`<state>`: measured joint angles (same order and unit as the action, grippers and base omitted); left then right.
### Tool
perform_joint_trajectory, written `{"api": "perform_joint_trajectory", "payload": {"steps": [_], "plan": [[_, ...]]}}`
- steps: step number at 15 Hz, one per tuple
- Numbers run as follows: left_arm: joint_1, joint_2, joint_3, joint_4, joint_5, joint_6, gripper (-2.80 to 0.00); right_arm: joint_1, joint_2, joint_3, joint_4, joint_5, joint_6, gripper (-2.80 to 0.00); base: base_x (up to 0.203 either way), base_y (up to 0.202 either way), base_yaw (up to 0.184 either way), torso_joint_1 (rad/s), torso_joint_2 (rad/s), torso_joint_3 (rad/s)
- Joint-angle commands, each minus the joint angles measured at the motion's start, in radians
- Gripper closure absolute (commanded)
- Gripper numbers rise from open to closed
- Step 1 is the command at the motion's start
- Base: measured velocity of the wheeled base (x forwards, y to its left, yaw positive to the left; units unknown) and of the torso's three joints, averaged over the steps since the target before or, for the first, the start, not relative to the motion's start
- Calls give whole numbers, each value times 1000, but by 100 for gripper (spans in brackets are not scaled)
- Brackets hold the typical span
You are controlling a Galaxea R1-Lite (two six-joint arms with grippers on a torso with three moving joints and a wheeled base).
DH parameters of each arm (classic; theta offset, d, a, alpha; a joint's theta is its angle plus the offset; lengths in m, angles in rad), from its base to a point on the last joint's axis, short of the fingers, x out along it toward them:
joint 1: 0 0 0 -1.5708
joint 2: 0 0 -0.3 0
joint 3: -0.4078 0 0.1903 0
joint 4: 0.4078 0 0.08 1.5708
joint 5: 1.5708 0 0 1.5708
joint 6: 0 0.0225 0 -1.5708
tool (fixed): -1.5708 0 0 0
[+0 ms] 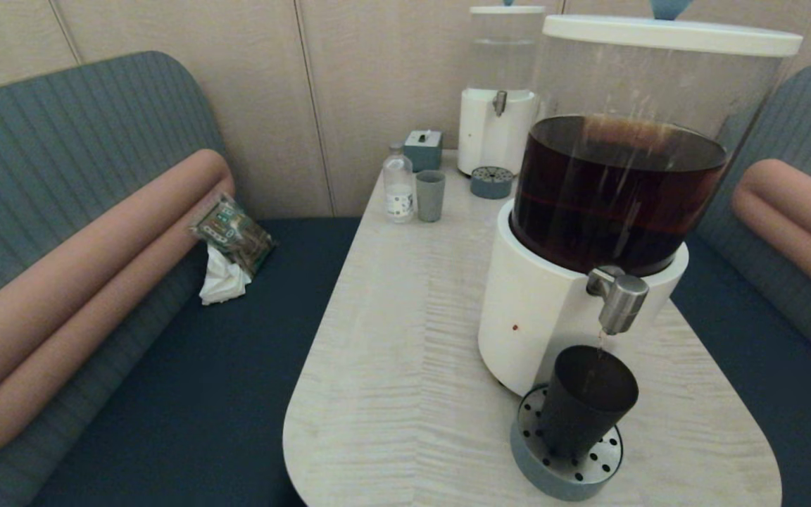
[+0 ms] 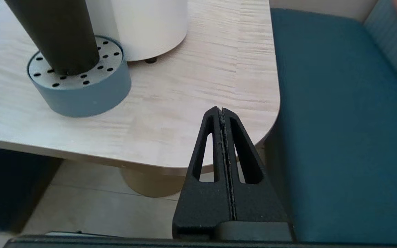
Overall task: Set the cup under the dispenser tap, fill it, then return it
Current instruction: Turn off the faucet
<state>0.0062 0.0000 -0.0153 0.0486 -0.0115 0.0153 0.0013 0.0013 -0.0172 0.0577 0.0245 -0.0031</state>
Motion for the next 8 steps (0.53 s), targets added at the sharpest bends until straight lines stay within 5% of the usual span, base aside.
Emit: {"api": "perform_joint_trajectory", "payload": {"steps": [1, 8], "plan": [[1, 2, 0, 1, -1, 0, 0, 0, 3, 2, -4, 0, 10, 0, 0, 0, 0, 0, 0, 0], [1, 2, -1, 1, 2, -2, 0, 0, 3, 2, -6, 0, 12, 0, 0, 0, 0, 0, 0, 0]]}}
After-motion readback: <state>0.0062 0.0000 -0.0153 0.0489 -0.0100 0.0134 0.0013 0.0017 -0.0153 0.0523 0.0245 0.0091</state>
